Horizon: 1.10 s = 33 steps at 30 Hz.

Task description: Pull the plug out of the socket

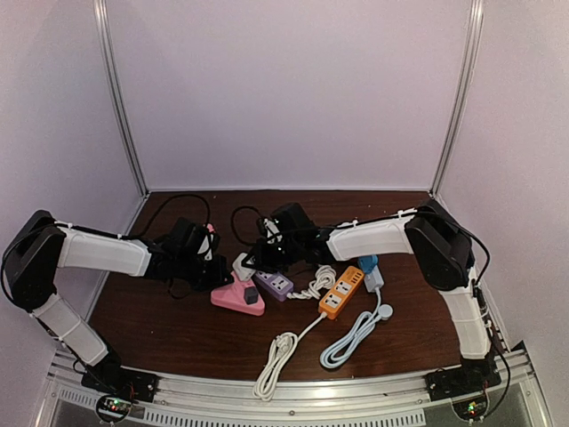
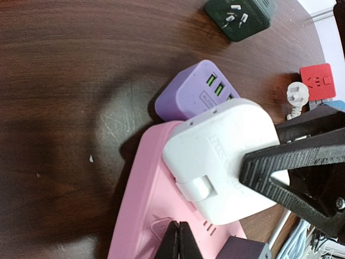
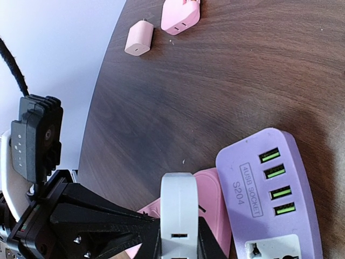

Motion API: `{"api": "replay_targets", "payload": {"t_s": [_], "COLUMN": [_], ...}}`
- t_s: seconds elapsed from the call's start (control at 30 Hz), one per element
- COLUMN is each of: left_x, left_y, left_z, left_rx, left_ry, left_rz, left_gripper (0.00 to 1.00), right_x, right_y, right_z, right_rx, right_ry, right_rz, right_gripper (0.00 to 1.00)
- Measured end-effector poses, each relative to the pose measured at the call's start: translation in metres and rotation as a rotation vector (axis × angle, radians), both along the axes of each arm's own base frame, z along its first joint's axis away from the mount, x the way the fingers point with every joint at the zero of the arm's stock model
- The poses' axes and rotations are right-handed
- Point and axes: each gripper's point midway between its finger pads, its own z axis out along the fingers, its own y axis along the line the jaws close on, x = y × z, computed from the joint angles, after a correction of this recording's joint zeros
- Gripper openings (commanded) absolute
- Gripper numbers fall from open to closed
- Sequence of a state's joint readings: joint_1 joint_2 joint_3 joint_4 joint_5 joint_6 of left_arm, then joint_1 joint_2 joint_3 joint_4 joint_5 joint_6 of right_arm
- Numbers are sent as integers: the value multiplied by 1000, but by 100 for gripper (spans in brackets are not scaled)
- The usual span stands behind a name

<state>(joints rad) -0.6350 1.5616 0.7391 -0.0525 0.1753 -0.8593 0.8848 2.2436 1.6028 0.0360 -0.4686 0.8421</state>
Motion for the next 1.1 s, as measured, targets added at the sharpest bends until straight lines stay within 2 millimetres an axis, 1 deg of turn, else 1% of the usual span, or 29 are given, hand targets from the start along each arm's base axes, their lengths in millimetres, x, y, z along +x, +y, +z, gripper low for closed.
{"api": "replay_targets", "payload": {"t_s": [0.97, 1.03, 1.07, 1.1], "left_x": [-1, 0, 0, 0], "left_y": [-1, -1, 0, 0], "left_z": [-2, -2, -2, -2], "left_rx": [-12, -10, -10, -9], "left_ry": [-4, -5, -6, -6], "left_rz": [6, 8, 9, 9], "left_gripper": [2, 2, 2, 2], "right_x": [1, 3, 4, 6], "right_y": [-5, -6, -6, -5], "right_z": [4, 12, 19, 30], "right_rx": [29, 45, 57, 78], "right_ry": [37, 30, 24, 7], "right_rz": [-12, -11, -11, -13], "right_gripper": [4, 4, 4, 4]}}
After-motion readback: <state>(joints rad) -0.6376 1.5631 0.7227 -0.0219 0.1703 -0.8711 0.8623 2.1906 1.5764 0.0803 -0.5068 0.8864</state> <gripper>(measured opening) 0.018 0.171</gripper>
